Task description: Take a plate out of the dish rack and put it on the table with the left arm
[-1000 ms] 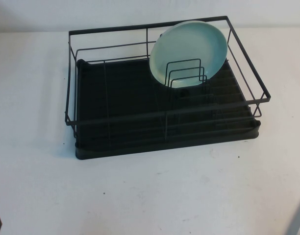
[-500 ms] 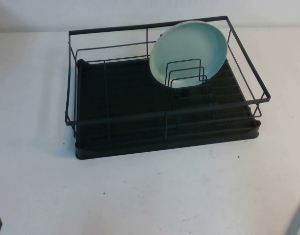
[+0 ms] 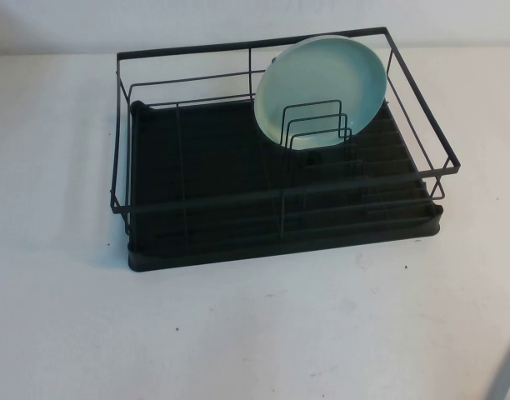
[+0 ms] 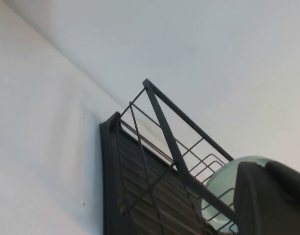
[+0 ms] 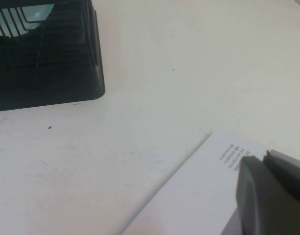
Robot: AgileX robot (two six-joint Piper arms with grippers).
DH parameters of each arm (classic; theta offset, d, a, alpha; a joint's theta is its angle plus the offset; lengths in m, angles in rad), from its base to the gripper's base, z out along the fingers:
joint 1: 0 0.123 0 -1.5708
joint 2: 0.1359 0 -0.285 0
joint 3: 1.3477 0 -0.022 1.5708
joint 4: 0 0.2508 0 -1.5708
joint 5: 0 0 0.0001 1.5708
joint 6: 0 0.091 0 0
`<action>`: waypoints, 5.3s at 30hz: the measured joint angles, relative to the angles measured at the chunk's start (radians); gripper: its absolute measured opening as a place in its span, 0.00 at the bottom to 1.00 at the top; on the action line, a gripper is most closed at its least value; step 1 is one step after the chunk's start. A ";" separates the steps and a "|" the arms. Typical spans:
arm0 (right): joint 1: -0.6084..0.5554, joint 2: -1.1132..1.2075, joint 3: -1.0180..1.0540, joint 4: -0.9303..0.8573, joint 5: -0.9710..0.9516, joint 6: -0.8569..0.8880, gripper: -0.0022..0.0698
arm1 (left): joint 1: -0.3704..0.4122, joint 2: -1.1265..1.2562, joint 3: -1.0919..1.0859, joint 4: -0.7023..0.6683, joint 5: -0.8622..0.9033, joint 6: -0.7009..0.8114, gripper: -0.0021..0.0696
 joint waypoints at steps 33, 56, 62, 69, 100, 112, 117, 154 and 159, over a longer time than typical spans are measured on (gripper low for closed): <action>0.000 0.000 0.000 0.000 0.000 0.000 0.00 | 0.000 1.314 -1.612 0.221 1.119 0.828 0.03; 0.000 0.000 0.000 0.000 0.000 0.000 0.00 | -0.306 1.859 -1.887 -0.041 0.622 1.246 0.77; 0.000 0.000 0.000 0.000 0.000 0.000 0.00 | -0.308 1.943 -1.887 -0.126 0.588 1.253 0.77; 0.000 0.000 0.000 0.000 0.000 0.000 0.00 | -0.308 2.013 -1.887 -0.218 0.579 1.281 0.77; 0.000 0.000 0.000 0.000 0.000 0.000 0.00 | -0.308 2.194 -1.893 -0.591 0.378 1.639 0.32; 0.000 0.000 0.000 0.000 0.000 0.000 0.00 | -0.308 2.120 -1.895 -0.575 0.384 1.792 0.13; 0.000 0.000 0.000 0.000 0.000 0.000 0.00 | -0.308 1.983 -1.895 -0.585 0.401 1.822 0.12; 0.000 0.000 0.000 0.000 0.000 0.000 0.00 | -0.186 1.432 -0.708 -0.773 0.886 1.115 0.12; 0.000 0.000 0.000 0.000 0.000 0.000 0.00 | -0.186 1.488 -0.619 -0.892 0.722 1.246 0.12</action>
